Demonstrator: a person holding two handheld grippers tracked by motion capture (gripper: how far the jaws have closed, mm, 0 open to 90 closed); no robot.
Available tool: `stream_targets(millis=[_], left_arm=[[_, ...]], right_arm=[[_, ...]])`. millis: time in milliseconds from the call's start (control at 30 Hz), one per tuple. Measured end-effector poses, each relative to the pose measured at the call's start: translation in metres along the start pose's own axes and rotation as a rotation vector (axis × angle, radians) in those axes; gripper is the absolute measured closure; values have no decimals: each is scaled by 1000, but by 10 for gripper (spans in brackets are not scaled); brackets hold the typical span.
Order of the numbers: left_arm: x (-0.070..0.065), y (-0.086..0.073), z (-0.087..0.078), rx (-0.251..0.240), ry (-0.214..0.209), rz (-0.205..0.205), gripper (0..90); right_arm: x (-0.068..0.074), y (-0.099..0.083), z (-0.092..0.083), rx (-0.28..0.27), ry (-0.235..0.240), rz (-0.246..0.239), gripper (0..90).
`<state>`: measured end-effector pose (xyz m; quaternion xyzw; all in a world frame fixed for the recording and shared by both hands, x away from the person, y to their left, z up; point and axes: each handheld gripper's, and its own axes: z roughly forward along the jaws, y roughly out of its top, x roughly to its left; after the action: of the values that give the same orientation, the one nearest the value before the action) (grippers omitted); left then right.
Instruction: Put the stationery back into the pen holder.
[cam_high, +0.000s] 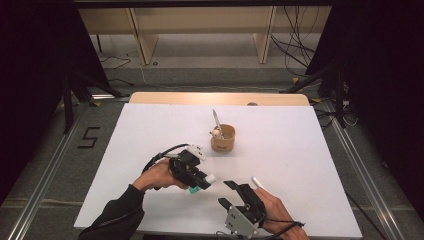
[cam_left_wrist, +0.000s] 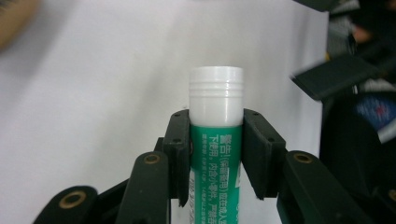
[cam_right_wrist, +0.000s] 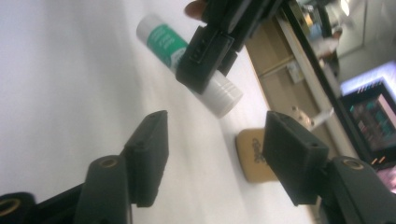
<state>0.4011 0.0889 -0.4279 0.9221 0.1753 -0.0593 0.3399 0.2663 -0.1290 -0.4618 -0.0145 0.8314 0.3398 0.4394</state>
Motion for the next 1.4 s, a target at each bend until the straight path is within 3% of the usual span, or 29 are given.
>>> stream_targets(millis=[33,67,100,133,167,233,300,333,367,400,433,500,533,667,933,1100,1400], left_arm=[[1,0,-1,-30,16,-15,651],[1,0,-1,-30,16,-15,651],[2,1,-2,-48,34,-22,651],[3,2,-3,-66,47,-27,651],[3,4,-4,-109,77,-38,651],[3,6,-6,-154,115,-49,651],[4,9,-8,-211,147,-72,650],[4,9,-8,-211,147,-72,651],[5,12,-9,-267,180,-84,650],[5,12,-9,-267,180,-84,650],[6,16,-9,-318,213,-95,650],[7,18,-9,-339,221,-102,650],[9,22,-8,-381,235,-116,650],[11,30,-7,-439,266,-148,650],[18,46,-6,-544,314,-175,650],[26,55,-1,-598,336,-199,651],[36,70,8,-643,356,-191,651]], right_arm=[[-3,-1,-1,-10,1,39,393],[-3,-1,-1,-10,1,39,393],[-7,-4,-3,-15,6,123,379],[-7,-4,-3,-15,6,123,379],[-12,-7,-4,-24,7,193,374],[-16,-10,-5,-28,7,256,372],[-18,-13,-6,-33,13,295,372],[-18,-13,-6,-33,13,295,372],[-19,-15,-7,-43,22,320,368],[-19,-15,-7,-43,22,320,368],[-19,-16,-8,-49,26,342,365],[-20,-17,-9,-52,25,357,357],[-20,-17,-9,-53,28,371,353],[-23,-21,-10,-67,43,448,331],[-33,-33,-14,-82,84,688,314],[-33,-37,-16,-77,89,723,315],[-31,-39,-16,-67,96,731,317]])
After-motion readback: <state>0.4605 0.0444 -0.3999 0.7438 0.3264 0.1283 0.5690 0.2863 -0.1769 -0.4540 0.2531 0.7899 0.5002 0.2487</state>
